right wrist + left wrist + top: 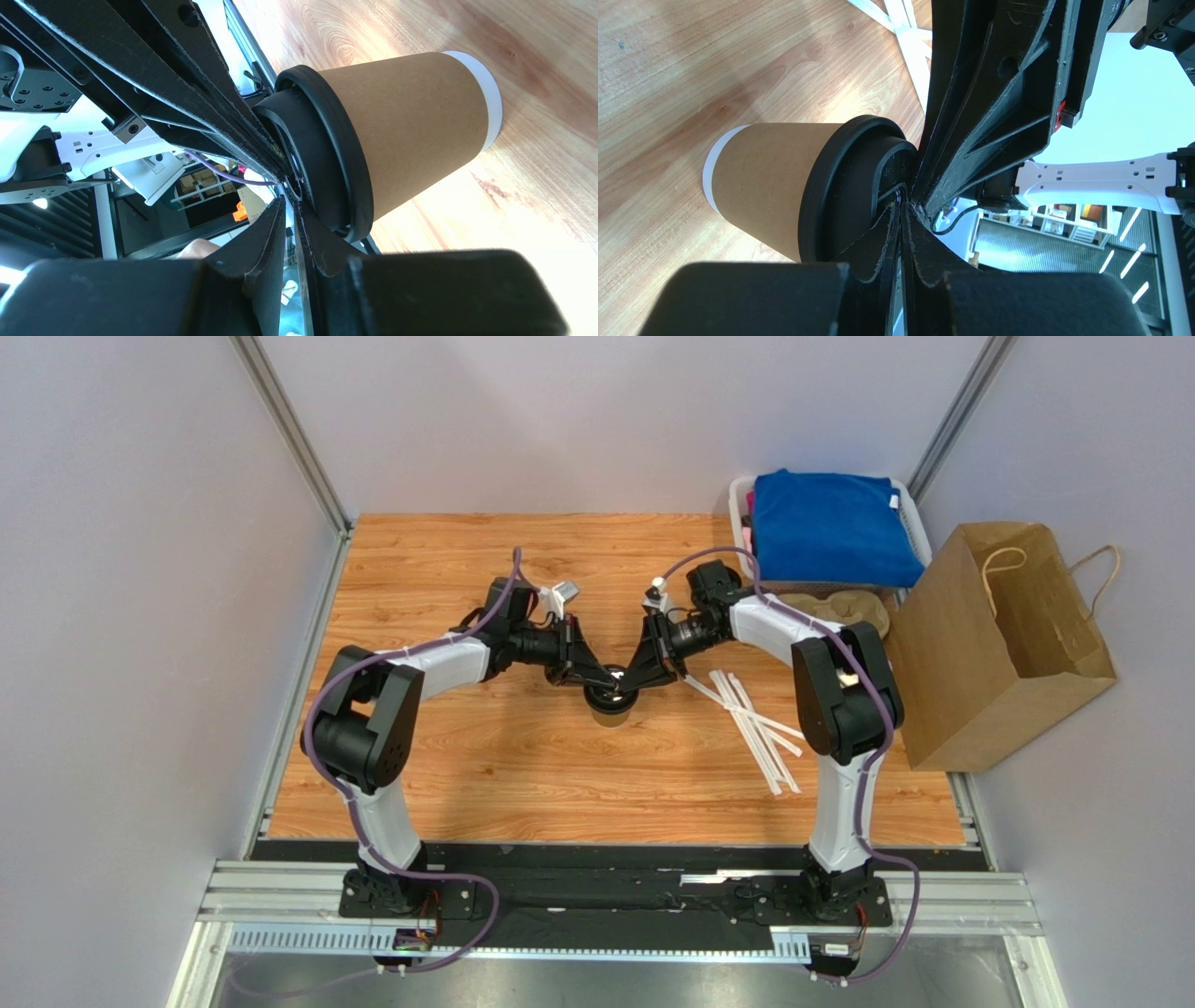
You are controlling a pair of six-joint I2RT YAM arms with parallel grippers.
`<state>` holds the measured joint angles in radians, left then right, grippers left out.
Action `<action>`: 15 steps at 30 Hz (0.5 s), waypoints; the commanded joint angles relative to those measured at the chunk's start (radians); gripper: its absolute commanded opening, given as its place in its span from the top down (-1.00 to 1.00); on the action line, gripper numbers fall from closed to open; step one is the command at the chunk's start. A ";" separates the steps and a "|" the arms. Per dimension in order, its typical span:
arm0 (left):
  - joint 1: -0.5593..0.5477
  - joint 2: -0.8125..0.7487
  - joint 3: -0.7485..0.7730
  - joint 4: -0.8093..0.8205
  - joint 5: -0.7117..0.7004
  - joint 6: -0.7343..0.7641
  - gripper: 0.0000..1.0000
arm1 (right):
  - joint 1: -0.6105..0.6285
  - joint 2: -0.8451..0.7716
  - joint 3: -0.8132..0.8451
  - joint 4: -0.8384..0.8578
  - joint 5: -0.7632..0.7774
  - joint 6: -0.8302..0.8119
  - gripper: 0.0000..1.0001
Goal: Pack the takeout coffee
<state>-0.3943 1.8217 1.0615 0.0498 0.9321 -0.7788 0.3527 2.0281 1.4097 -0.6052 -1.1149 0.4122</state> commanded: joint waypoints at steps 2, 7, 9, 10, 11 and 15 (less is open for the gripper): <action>0.005 0.044 -0.035 -0.015 -0.050 0.024 0.77 | 0.000 0.081 0.008 -0.056 0.222 -0.085 0.65; 0.026 0.109 -0.063 0.032 -0.030 0.016 0.80 | 0.003 0.119 0.020 -0.102 0.303 -0.125 0.68; 0.032 0.138 -0.064 0.035 -0.027 0.021 0.80 | 0.008 0.133 0.018 -0.107 0.331 -0.136 0.69; 0.035 0.149 -0.066 0.038 -0.024 0.021 0.81 | 0.008 0.138 0.018 -0.113 0.342 -0.141 0.70; 0.035 0.166 -0.067 0.042 -0.024 0.019 0.81 | 0.011 0.144 0.020 -0.116 0.366 -0.148 0.70; 0.037 0.192 -0.072 0.044 -0.029 0.018 0.83 | 0.015 0.172 0.035 -0.139 0.414 -0.167 0.72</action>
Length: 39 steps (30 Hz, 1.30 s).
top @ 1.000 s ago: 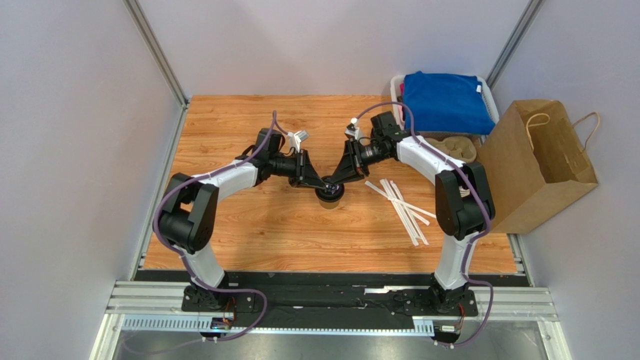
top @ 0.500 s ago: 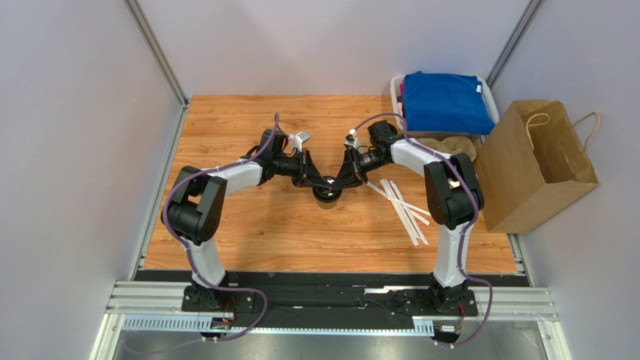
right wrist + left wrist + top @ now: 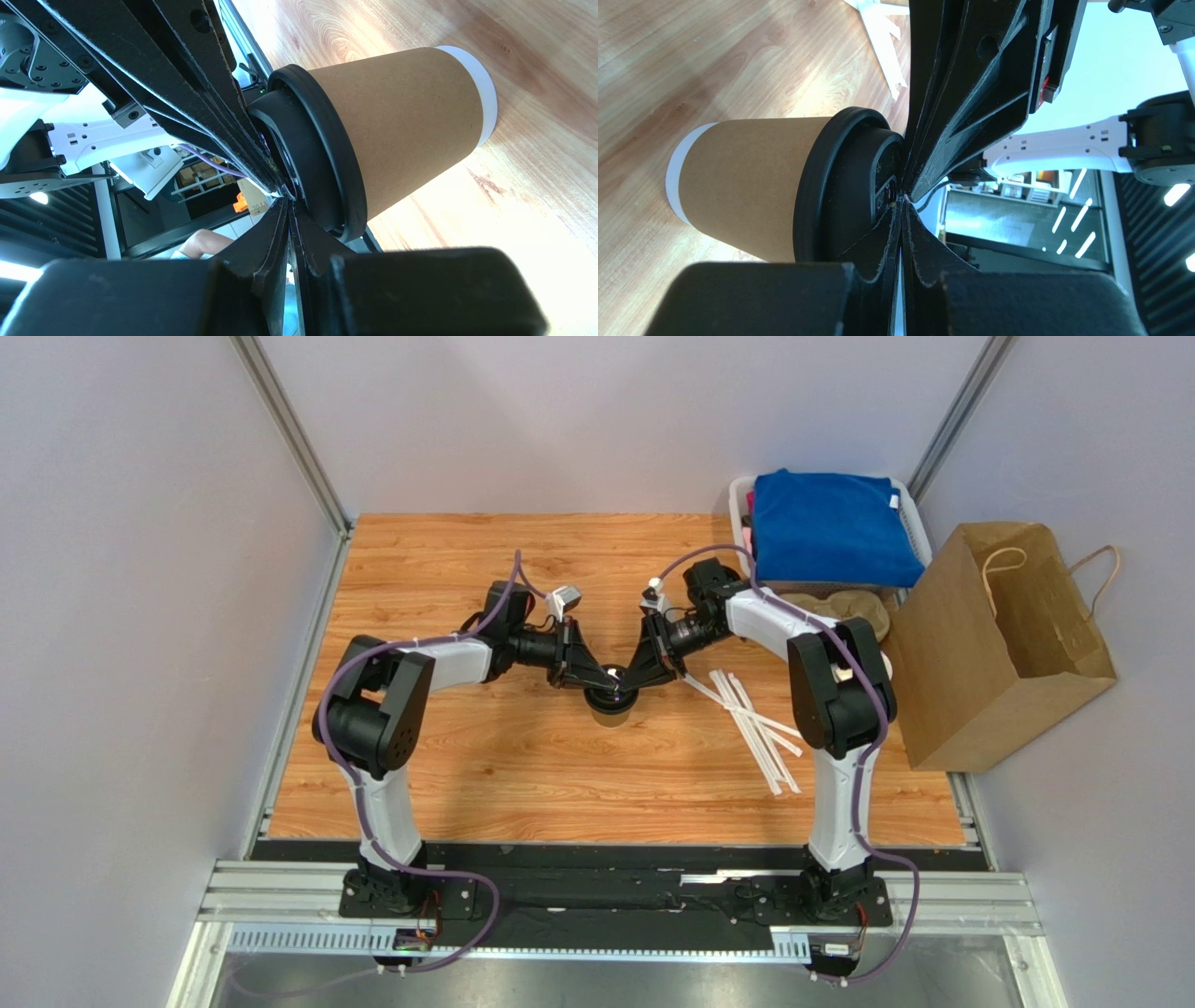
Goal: Pack the takeout coffee
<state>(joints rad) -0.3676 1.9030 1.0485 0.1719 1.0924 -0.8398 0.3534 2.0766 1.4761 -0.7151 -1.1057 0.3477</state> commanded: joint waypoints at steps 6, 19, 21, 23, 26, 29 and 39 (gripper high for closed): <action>0.006 0.067 -0.051 -0.026 -0.135 0.068 0.79 | 0.021 0.107 0.024 -0.061 0.334 -0.156 0.70; -0.047 -0.211 -0.031 0.032 -0.081 0.030 0.67 | 0.036 -0.029 0.222 -0.168 0.092 -0.334 0.34; -0.037 -0.242 -0.039 0.038 -0.084 0.025 0.66 | 0.035 -0.039 0.254 -0.184 0.063 -0.332 0.31; -0.009 -0.281 -0.048 0.006 -0.113 0.034 0.66 | 0.027 -0.073 0.251 -0.185 0.044 -0.331 0.31; 0.036 -0.308 -0.077 -0.027 -0.159 0.041 0.66 | 0.015 -0.124 0.199 -0.188 0.087 -0.329 0.32; 0.100 -0.312 -0.107 -0.058 -0.196 0.050 0.66 | 0.009 -0.145 0.135 -0.208 0.194 -0.325 0.42; 0.142 -0.295 -0.120 -0.118 -0.236 0.113 0.66 | 0.007 -0.135 0.044 -0.175 0.375 -0.291 0.48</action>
<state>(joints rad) -0.2173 1.6070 0.9352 0.0757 0.8711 -0.7761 0.3614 1.9434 1.4883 -0.9222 -0.8078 0.0547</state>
